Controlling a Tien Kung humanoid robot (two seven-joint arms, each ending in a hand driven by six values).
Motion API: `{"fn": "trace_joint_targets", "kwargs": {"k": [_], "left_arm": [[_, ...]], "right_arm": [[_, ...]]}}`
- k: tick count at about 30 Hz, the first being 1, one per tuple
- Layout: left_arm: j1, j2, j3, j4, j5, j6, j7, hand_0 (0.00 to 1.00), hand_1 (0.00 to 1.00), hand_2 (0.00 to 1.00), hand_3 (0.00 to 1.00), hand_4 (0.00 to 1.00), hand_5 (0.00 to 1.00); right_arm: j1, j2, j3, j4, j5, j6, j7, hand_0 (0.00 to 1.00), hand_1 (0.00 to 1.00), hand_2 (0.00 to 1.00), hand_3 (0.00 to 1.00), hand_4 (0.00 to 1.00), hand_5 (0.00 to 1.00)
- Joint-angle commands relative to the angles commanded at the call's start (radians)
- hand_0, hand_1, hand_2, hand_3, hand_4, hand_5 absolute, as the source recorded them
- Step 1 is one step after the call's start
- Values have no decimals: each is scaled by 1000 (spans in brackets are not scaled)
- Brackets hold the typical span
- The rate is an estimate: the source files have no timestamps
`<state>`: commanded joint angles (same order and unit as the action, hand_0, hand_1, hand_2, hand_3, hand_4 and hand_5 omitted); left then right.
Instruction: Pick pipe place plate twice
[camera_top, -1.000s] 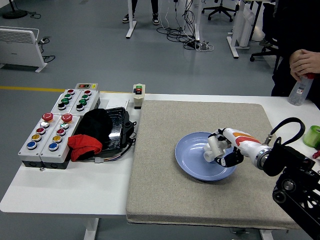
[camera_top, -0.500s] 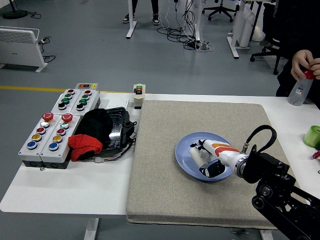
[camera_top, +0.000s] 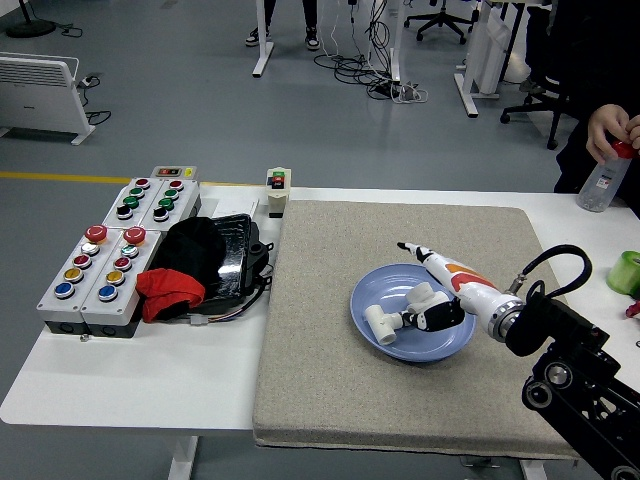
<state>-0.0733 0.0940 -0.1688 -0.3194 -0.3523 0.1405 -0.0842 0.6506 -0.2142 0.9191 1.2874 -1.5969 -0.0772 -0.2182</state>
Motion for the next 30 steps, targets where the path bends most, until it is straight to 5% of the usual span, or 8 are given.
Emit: {"fn": "trace_joint_targets", "kwargs": {"k": [1,2,6,13,14,19,25,30], "left_arm": [[0,0,0,0,1,0,0,708,697,734,698,400,998],[0,0,0,0,0,0,0,708,696,734,698,402,998],[0,0,2,0,1,0,2,708,696,734,698,402,998],[-3,-2,6,1,1,0,3,708,696,733,698,403,998],[-3,-2,6,1,1,0,4,708,696,733,697,402,998],[0,-2,10,2,-1,0,3,708,696,733,697,402,998],[1,0,10,2,1,0,3,709,696,733,697,403,998],[0,-1,12,3,-1,0,4,709,696,733,697,403,998]], "right_arm": [[-13,0,37,3,45,-44,42,994,942,998,998,764,260],[-22,0,61,6,85,-77,70,920,880,998,982,624,249],[-70,-2,189,17,253,-179,202,920,880,998,982,624,249],[-140,-3,397,13,546,-197,244,876,836,957,908,611,308],[-158,0,428,9,585,-201,246,840,796,887,848,564,414],[-233,10,541,-3,799,-198,247,840,796,887,848,564,414],[-283,21,578,-6,1055,-194,246,829,788,871,824,549,483],[-302,24,587,-5,1099,-198,243,828,783,867,819,544,508]]}}
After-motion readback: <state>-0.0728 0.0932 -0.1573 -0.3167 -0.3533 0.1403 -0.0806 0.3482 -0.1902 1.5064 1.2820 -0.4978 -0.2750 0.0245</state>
